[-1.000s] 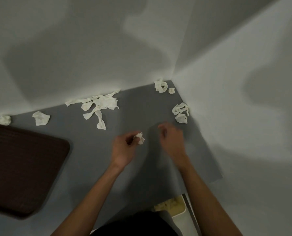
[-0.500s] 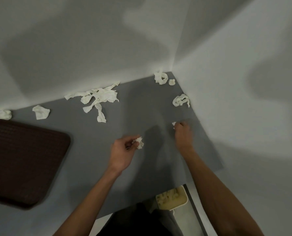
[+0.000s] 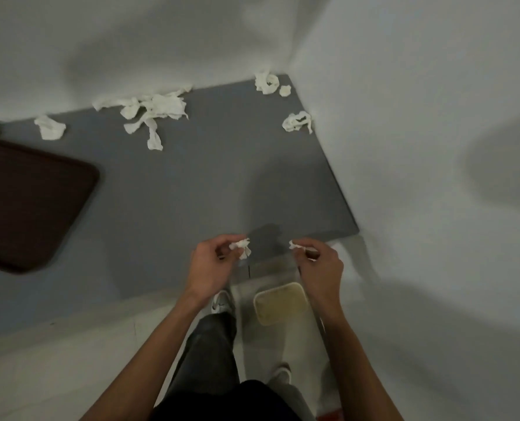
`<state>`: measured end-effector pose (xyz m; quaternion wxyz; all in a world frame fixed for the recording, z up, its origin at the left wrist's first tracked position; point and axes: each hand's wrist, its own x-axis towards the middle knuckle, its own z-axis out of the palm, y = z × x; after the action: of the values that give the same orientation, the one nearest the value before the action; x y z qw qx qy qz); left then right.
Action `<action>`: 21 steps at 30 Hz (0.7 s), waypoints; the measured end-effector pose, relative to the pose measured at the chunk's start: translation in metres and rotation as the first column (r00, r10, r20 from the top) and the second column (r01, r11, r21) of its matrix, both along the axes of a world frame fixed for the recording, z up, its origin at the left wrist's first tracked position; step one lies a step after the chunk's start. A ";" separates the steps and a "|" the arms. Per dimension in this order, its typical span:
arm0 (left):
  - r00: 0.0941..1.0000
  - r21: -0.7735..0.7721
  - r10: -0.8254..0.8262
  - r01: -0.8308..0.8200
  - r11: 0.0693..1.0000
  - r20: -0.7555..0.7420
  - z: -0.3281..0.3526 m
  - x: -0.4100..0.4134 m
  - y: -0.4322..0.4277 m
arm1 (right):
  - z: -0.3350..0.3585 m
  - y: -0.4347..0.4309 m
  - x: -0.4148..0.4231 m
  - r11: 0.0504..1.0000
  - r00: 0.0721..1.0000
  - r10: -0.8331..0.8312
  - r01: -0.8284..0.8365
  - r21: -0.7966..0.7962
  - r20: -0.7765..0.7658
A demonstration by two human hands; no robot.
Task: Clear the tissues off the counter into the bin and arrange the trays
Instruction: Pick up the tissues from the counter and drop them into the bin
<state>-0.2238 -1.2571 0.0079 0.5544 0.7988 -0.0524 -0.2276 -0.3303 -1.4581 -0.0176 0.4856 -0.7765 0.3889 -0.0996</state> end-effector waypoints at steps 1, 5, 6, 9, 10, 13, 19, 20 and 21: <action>0.999 -0.027 0.013 -0.014 1.000 -0.035 -0.004 -0.020 0.000 | 0.000 0.000 -0.025 0.996 0.999 -0.036 0.035 0.080 0.013; 0.992 -0.056 0.024 -0.031 0.998 -0.123 -0.027 -0.103 0.000 | -0.017 -0.006 -0.115 0.960 0.996 -0.092 0.092 0.263 -0.011; 0.993 -0.024 0.014 -0.017 1.000 -0.120 -0.035 -0.122 0.000 | -0.026 -0.007 -0.135 0.960 0.996 -0.085 0.092 0.265 -0.039; 0.993 0.027 -0.026 0.029 0.999 -0.114 -0.064 -0.165 -0.003 | -0.069 -0.006 -0.188 0.954 0.991 -0.081 0.106 0.279 -0.102; 0.993 0.041 -0.032 0.037 0.998 -0.118 -0.076 -0.175 -0.004 | -0.085 -0.005 -0.201 0.953 0.989 -0.080 0.112 0.281 -0.121; 0.985 0.092 -0.024 0.040 0.995 -0.169 -0.123 -0.196 -0.007 | -0.135 0.001 -0.228 0.967 0.985 -0.038 0.079 0.242 -0.170; 0.976 0.260 -0.064 0.118 0.958 -0.207 -0.248 -0.202 -0.017 | -0.256 0.002 -0.233 0.984 0.973 0.038 0.003 0.177 -0.226; 0.977 0.296 -0.090 0.146 0.944 -0.194 -0.272 -0.199 -0.021 | -0.281 0.000 -0.228 0.990 0.970 0.036 -0.002 0.139 -0.241; 0.976 0.336 -0.125 0.179 0.925 -0.177 -0.297 -0.196 -0.026 | -0.305 -0.003 -0.221 0.995 0.965 0.028 -0.002 0.100 -0.262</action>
<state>-0.4199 -1.2827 -0.2895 0.3864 0.8584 -0.0304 -0.3361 -0.5513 -1.4607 -0.3223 0.4682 -0.7609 0.4484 0.0274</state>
